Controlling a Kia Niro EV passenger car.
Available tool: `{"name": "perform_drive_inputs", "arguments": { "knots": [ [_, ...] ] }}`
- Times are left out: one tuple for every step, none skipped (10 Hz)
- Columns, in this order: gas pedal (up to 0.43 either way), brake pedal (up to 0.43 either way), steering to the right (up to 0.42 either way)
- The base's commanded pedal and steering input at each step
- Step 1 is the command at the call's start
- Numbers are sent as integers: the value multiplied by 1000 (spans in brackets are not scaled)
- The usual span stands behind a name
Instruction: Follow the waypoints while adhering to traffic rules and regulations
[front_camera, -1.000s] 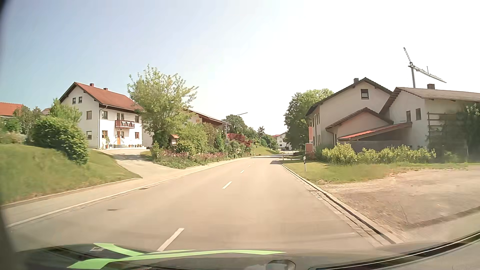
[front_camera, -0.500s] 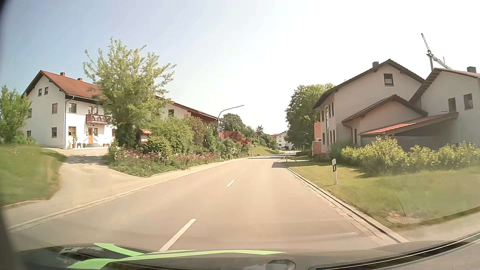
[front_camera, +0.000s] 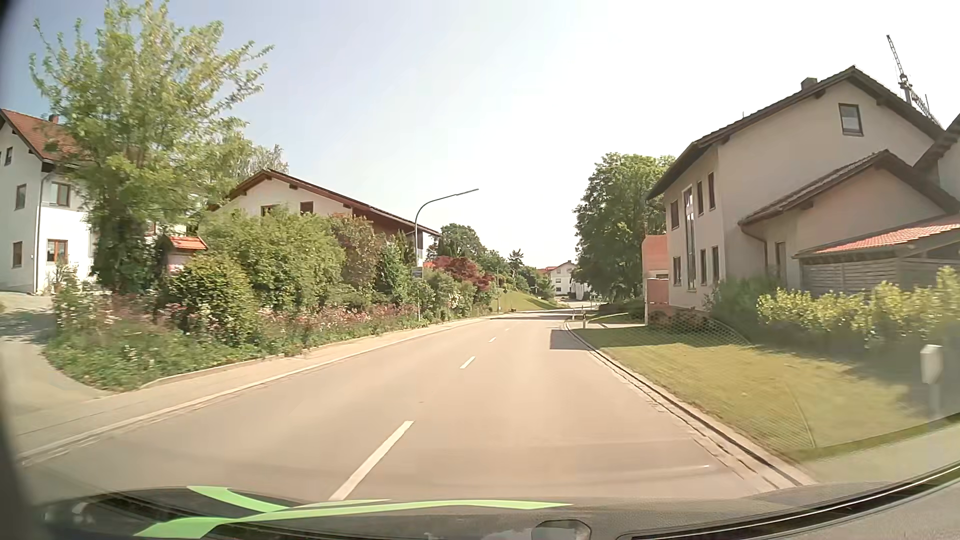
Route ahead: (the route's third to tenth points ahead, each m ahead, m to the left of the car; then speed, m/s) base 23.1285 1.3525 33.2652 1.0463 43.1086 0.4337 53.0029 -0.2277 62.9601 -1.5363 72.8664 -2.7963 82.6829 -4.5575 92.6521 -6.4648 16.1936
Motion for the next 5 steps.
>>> {"name": "perform_drive_inputs", "arguments": {
  "knots": [
    [59, 0, 5],
    [79, 0, 5],
    [87, 0, 5],
    [98, 0, 5],
    [98, 0, 6]
  ]
}}
